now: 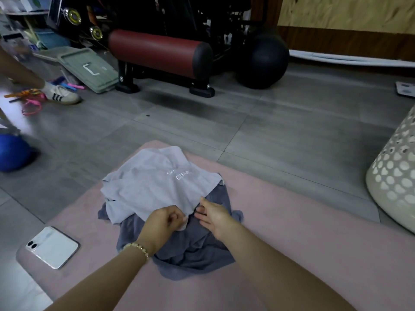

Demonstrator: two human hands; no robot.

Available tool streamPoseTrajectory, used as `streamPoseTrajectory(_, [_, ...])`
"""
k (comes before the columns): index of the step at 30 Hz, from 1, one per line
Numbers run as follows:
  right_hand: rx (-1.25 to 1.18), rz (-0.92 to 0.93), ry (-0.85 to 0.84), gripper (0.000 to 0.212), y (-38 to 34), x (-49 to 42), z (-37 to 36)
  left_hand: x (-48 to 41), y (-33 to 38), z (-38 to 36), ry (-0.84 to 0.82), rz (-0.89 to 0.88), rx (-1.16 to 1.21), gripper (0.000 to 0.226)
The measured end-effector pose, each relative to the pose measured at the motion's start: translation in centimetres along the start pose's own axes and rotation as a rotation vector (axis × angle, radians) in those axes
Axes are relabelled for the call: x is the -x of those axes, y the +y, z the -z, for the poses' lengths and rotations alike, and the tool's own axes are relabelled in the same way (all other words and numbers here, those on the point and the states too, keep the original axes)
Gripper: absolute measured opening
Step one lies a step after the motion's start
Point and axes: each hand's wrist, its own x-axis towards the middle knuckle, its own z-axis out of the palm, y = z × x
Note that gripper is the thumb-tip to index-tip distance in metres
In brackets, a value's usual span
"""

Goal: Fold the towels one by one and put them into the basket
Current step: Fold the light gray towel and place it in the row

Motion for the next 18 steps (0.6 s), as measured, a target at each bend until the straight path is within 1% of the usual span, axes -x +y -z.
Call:
streamPoseTrajectory(2, [0.108,-0.022,-0.043,0.045,0.6,1.2,1.4,-0.1,0.8,0.2,0.06,0.065,0.091,0.019])
streamPoseTrajectory(3, [0.099,-0.045,-0.081,0.056,0.8,1.8,1.7,-0.1,1.3,0.4,0.058,0.086,0.181,0.018])
streamPoseTrajectory(5, [0.007,-0.069,-0.169,0.07,1.0,2.6,2.2,0.5,3.1,0.2,-0.058,0.066,0.385,0.019])
streamPoseTrajectory(7, [-0.2,-0.101,-0.227,0.073,0.6,2.8,2.7,2.1,5.7,-1.1,-0.206,-0.006,0.453,0.017])
streamPoseTrajectory(8, [-0.247,-0.111,-0.215,0.072,0.2,2.8,3.2,3.2,7.2,-1.9,-0.263,-0.058,0.433,0.015])
streamPoseTrajectory(10, [-0.239,-0.085,-0.134,0.061,-0.6,3.3,5.2,4.9,10.8,-3.5,-0.364,-0.155,0.405,0.015])
streamPoseTrajectory(12, [-0.171,0.014,-0.026,0.039,-1.8,4.4,8.9,5.1,14.1,-4.9,-0.413,-0.228,0.414,0.021])
streamPoseTrajectory(13, [-0.169,0.048,-0.006,0.032,-2.2,5.3,11.1,4.8,15.8,-5.6,-0.399,-0.254,0.414,0.021])
streamPoseTrajectory(14, [-0.191,0.083,-0.002,0.031,-2.5,6.6,13.6,4.5,17.3,-6.3,-0.359,-0.284,0.412,0.017])
streamPoseTrajectory(16, [-0.175,0.163,0.03,0.024,-2.7,10.2,18.8,3.6,20.0,-8.2,-0.244,-0.35,0.372,0.005])
streamPoseTrajectory(17, [-0.139,0.202,0.042,0.022,-2.4,12.5,21.6,3.3,21.0,-9.4,-0.2,-0.368,0.303,0.006])
streamPoseTrajectory(18, [-0.096,0.224,0.051,0.021,-1.9,14.6,24.6,3.0,21.9,-10.8,-0.192,-0.368,0.192,0.02])
